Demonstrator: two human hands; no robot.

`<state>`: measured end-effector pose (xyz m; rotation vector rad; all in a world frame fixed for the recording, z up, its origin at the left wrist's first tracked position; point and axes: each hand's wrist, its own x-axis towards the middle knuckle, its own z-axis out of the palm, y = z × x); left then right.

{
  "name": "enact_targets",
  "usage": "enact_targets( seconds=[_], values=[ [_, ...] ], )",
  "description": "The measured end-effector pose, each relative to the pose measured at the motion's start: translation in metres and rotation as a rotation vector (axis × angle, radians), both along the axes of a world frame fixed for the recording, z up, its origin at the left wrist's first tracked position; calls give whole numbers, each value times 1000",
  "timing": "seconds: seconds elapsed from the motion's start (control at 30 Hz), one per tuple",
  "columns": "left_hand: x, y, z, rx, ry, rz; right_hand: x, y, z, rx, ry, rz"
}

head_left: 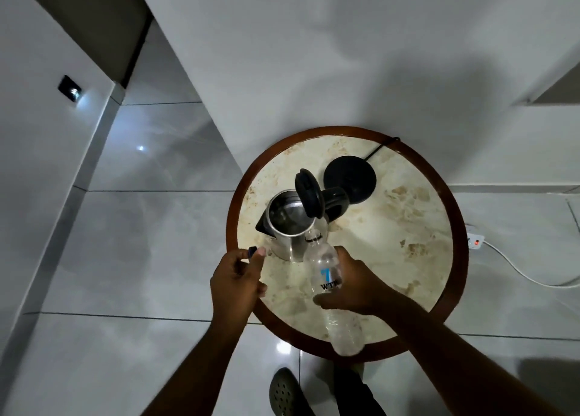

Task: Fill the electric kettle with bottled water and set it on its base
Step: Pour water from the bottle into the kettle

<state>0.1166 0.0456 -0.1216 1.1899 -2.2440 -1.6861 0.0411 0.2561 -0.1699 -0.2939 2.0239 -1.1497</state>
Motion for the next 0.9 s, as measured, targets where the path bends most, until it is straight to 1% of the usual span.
enact_targets(
  seconds=[0.1,0.17,0.33,0.5,0.57,0.7,0.83,0.9],
  values=[
    [9,-8,-3,5,-5,26,-6,-14,16,-12,-89,-16],
    [14,-12,-2,27,-6,27,-7,-25,26,-19,-86,22],
    [19,-8,-5,71,-23,22,-16,-30,47,-105,-173,61],
    [21,-9,-7,137,-23,26,-21,-30,54,-101,-201,63],
    [19,-8,-6,165,-38,3,-20,-29,51,-90,-182,59],
    [12,-8,-1,135,-73,-86,-16,-25,39,-21,-104,110],
    [0,-1,9,88,-39,-161,-14,-20,30,112,13,121],
    [-8,5,13,43,-24,-208,-13,-16,25,112,49,103]
  ],
)
